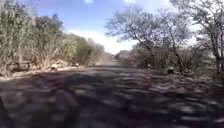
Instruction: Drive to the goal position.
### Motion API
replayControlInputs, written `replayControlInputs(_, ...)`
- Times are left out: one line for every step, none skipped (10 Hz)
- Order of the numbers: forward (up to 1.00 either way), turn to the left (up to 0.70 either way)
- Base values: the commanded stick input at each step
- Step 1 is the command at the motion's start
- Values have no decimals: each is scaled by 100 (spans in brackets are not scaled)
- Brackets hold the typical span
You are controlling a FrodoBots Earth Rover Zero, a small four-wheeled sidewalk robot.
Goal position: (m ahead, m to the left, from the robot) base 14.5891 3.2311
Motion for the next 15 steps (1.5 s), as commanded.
replayControlInputs(70,0)
replayControlInputs(70,0)
replayControlInputs(70,0)
replayControlInputs(70,0)
replayControlInputs(70,0)
replayControlInputs(70,0)
replayControlInputs(70,0)
replayControlInputs(70,0)
replayControlInputs(70,0)
replayControlInputs(70,0)
replayControlInputs(70,0)
replayControlInputs(70,0)
replayControlInputs(70,0)
replayControlInputs(70,0)
replayControlInputs(70,0)
